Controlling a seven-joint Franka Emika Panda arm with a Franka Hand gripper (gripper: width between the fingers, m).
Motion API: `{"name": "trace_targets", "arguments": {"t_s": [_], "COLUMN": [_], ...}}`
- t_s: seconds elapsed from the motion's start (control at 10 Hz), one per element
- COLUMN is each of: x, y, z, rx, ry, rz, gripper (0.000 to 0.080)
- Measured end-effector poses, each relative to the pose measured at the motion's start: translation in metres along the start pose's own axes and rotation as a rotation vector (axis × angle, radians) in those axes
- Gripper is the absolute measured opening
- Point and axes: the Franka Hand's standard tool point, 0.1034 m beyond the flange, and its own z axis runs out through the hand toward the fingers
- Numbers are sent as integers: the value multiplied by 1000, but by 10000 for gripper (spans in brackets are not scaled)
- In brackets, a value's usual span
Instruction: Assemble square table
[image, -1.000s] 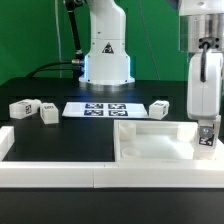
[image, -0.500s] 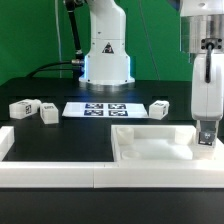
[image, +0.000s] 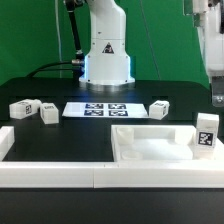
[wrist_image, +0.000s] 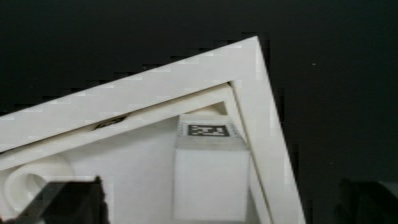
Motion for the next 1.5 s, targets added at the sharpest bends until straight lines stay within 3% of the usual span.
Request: {"name": "trace_targets", "arguments": {"t_s": [0.6, 0.7, 1.0, 1.1, 1.4, 1.5], "x": [0, -2, 1, 2, 3, 7], "y": [1, 7, 28, 23, 24, 25], "z": [1, -5, -14, -13, -13, -10], "rx": [1, 9, -9, 37, 32, 50], "ry": [0, -7, -9, -1, 2, 6], "rz": [-42, -81, -398, -428, -632, -734], "gripper": [649, 649, 649, 649, 649, 649]}}
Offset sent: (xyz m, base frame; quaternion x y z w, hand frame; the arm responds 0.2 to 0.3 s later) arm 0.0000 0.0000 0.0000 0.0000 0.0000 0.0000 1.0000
